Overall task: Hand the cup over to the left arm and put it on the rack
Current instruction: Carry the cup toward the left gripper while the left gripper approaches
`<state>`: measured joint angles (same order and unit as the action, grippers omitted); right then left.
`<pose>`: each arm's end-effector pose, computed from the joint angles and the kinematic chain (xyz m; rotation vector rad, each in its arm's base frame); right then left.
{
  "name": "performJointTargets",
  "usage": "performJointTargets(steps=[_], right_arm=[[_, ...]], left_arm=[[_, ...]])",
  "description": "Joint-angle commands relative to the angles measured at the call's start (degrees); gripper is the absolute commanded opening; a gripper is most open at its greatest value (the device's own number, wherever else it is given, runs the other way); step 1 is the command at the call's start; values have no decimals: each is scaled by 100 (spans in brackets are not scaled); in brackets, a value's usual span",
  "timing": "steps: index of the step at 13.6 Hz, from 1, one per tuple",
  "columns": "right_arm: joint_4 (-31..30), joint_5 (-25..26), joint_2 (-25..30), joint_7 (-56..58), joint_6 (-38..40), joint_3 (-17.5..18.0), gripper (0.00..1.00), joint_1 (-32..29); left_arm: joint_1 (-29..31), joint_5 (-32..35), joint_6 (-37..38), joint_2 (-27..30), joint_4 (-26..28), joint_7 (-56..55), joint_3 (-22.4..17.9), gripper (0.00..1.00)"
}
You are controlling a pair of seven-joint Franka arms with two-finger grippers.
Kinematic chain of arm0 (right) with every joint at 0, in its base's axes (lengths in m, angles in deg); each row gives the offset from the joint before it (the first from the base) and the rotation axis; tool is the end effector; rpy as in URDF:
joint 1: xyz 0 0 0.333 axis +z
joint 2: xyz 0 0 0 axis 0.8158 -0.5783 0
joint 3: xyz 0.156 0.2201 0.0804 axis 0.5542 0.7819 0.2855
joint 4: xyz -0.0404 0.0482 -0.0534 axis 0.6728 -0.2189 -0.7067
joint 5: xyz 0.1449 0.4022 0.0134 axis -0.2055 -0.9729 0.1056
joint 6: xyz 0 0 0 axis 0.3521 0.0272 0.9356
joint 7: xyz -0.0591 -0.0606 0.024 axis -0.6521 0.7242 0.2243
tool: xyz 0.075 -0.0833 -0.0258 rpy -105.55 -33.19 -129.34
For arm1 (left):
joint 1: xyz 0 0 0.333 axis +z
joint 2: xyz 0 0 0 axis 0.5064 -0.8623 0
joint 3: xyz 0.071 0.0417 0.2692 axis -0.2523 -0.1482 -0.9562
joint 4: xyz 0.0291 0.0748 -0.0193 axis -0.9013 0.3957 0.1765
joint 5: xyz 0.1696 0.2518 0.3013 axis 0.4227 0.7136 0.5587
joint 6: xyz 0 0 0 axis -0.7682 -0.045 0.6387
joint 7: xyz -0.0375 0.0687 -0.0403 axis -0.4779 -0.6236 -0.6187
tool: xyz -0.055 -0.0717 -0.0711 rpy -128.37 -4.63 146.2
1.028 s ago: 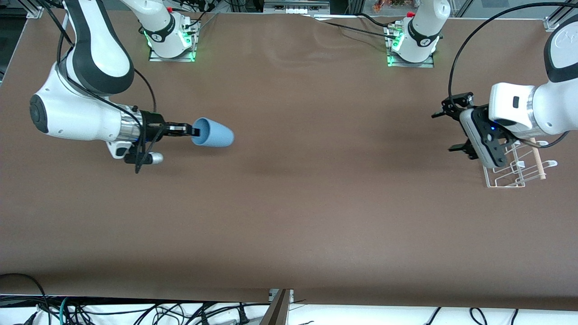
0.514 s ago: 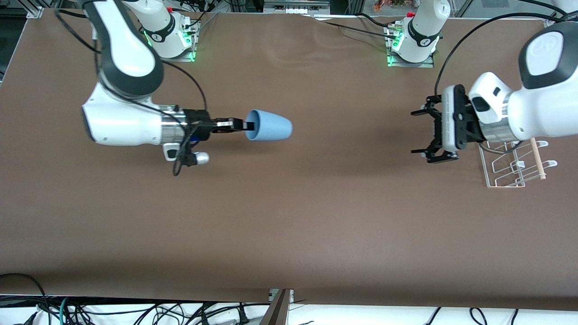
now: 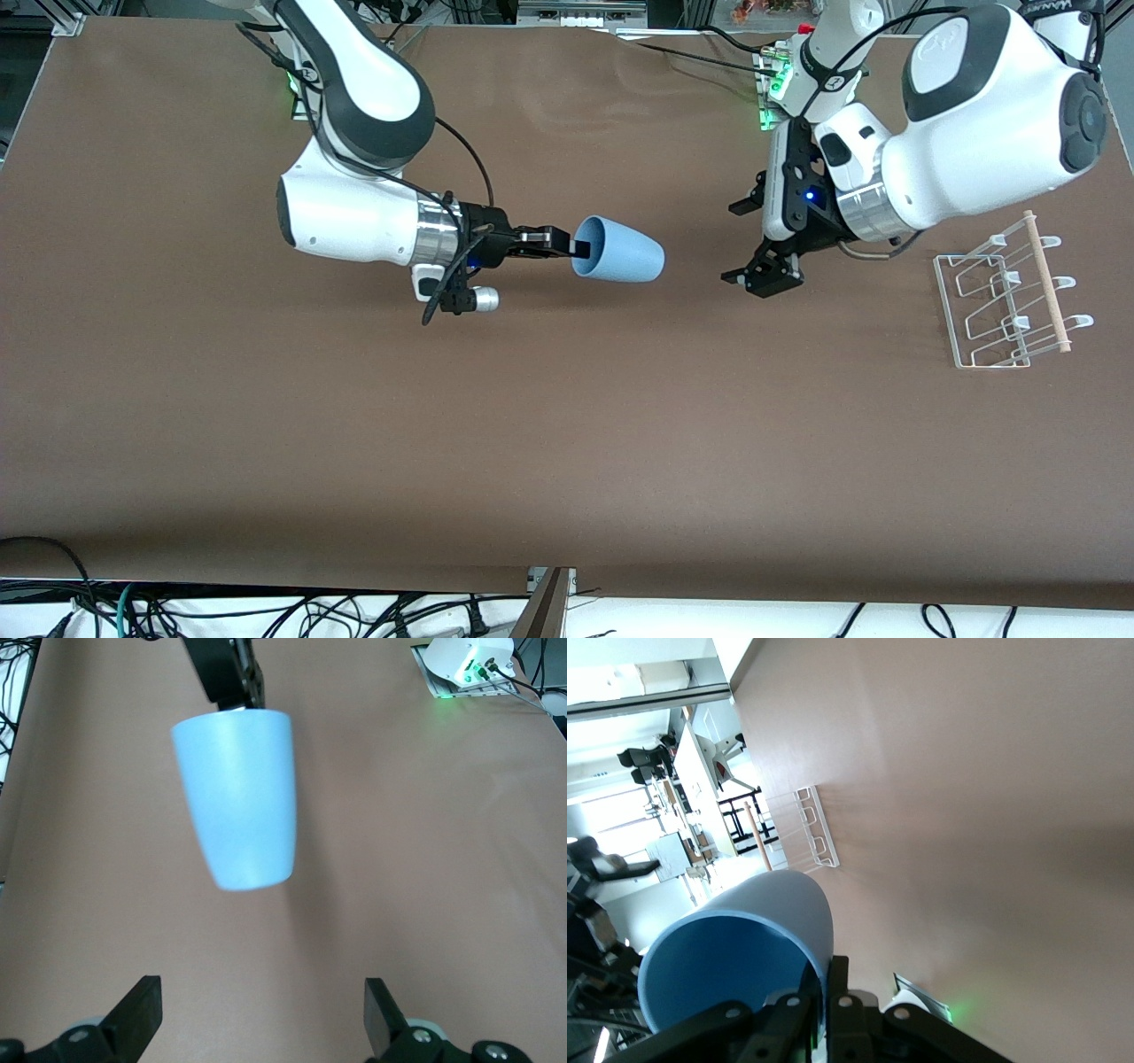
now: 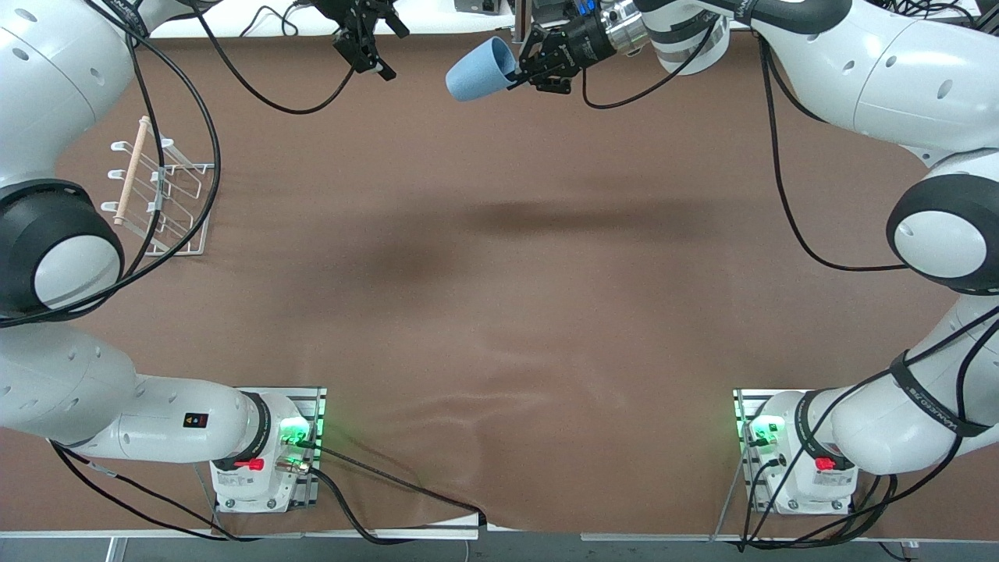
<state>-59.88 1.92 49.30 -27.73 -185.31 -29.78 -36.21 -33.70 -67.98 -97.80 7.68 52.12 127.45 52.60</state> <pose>0.5780 0.4314 0.3832 -2.0941 0.2351 0.2739 0.6018 -0.2422 0.4868 1.7634 -1.9982 0.4514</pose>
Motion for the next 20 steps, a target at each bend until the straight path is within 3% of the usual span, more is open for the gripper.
performJointTargets(steps=[1,4,6,11,15,20], right_arm=[[454,-104,-261,-328,-379,-15,0,254],[691,-173,-454,-565,-1004,-15,0,509],[806,-524,-490,-584,-1242,-15,0,658],[745,-526,-481,-488,-1208,-24,0,782],[507,-499,-446,-373,-1208,-24,0,782],[499,-525,-332,-443,-1155,-7,0,782]], left_arm=[[56,-85,-464,415,548,30,189,100],[56,-24,-1167,433,830,-417,619,100],[56,2,-1484,424,909,-691,848,100],[108,161,-1653,398,945,-718,867,100],[284,152,-1380,564,857,-946,770,100],[249,196,-1749,266,857,-955,761,100]])
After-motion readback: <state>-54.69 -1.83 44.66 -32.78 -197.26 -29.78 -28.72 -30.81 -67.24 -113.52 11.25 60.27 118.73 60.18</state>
